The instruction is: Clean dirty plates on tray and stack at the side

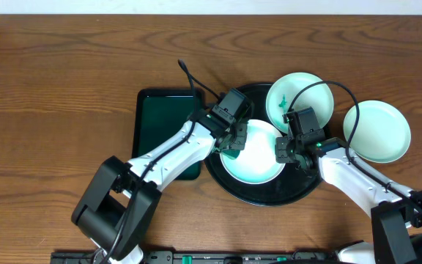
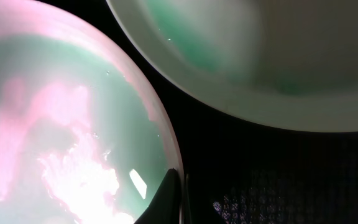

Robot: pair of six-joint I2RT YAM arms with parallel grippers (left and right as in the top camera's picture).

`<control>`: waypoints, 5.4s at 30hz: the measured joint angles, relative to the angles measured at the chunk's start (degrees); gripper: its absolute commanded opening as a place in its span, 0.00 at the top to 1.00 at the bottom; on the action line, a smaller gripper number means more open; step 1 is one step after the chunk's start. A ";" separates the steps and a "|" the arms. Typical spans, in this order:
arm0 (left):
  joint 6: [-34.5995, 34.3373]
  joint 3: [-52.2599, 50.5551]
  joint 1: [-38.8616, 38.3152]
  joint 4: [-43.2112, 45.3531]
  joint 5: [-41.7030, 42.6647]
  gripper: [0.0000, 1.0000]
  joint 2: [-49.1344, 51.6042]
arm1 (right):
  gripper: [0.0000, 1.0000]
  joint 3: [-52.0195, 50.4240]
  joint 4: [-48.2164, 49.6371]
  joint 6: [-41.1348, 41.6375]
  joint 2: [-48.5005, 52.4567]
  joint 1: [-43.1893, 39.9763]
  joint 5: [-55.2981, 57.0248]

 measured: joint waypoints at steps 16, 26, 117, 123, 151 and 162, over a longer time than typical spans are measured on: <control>-3.74 0.00 -0.83 1.05 0.20 0.93 1.79 | 0.99 0.00 0.00 -0.02 0.00 0.00 0.00; -5.40 0.48 -1.97 1.29 -0.22 0.93 4.85 | 0.99 0.00 0.00 -0.02 0.00 0.00 0.00; -8.92 -0.52 -1.62 -2.38 2.27 0.93 1.75 | 0.99 0.00 0.39 -0.07 0.00 -0.87 -1.92; -8.70 -0.44 -4.28 -0.24 -0.13 0.93 4.48 | 0.99 0.00 0.39 -0.07 0.00 -0.87 -1.92; -8.15 -0.96 -0.98 -10.25 -1.97 0.92 -15.10 | 0.99 0.00 0.37 -0.48 0.00 -0.96 -1.73; -0.07 -1.01 20.94 -23.45 -4.96 0.92 -15.02 | 0.99 0.00 0.35 -0.48 0.00 -0.96 -1.73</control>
